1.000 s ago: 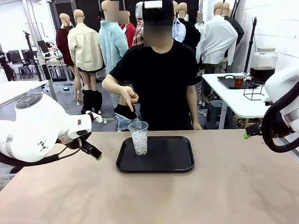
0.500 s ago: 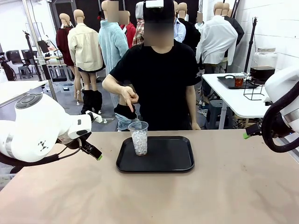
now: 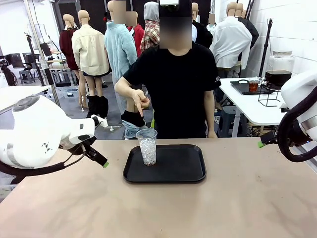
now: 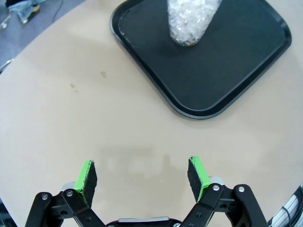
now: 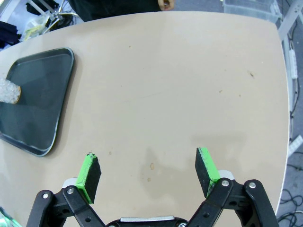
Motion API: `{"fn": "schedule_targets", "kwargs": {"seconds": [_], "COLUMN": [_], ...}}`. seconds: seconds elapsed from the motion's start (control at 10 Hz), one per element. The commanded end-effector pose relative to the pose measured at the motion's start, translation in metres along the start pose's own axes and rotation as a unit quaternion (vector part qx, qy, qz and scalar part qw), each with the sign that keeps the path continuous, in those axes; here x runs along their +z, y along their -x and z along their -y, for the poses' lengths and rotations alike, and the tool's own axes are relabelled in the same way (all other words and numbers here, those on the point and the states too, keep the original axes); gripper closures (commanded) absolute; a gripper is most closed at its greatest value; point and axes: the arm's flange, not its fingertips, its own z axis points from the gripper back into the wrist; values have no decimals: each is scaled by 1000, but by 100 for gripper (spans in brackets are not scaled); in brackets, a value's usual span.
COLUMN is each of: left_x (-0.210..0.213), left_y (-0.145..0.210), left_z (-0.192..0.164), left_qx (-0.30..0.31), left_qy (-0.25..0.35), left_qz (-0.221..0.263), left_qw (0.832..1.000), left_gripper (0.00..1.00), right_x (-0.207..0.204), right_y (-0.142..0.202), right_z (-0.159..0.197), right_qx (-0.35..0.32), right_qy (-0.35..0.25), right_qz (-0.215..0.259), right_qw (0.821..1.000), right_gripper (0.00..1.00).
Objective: Pour the drink into the iced cup.
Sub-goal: Pick up the iced cup indicated by the human and present it to them.
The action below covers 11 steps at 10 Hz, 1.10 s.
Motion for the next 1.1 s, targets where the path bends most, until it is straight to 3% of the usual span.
{"fn": "schedule_targets", "kwargs": {"seconds": [0.0,0.2,0.4,0.5,0.6,0.8,0.9,1.0], "left_x": [7,3,-4,-14,16,16,11,-9], "left_y": [-2,-7,-9,-12,-9,-9,-10,-23], "left_z": [-39,-55,-59,-65,-43,-43,-45,-59], "left_qx": [-69,-125,-226,-216,-183,-183,-206,-240], "left_qy": [77,102,158,170,123,123,137,219], "left_qz": [-7,-15,11,21,-1,-1,4,7], "left_qw": [995,987,961,961,975,975,969,946], "left_gripper": [0,0,0,0,0,0,0,0], "right_x": [-1,-1,-1,-1,-1,-1,-1,-1], "right_y": [1,1,1,1,1,1,1,1], "right_z": [-1,-1,-1,-1,-1,-1,-1,-1], "right_qx": [4,4,4,4,4,4,4,4], "right_qy": [-2,-2,-2,-2,-2,-2,-2,-2], "right_qz": [5,5,5,5,5,5,5,5], "right_qw": [1000,1000,1000,1000,1000,1000,1000,1000], "right_gripper": [0,0,0,0,0,0,0,0]}}
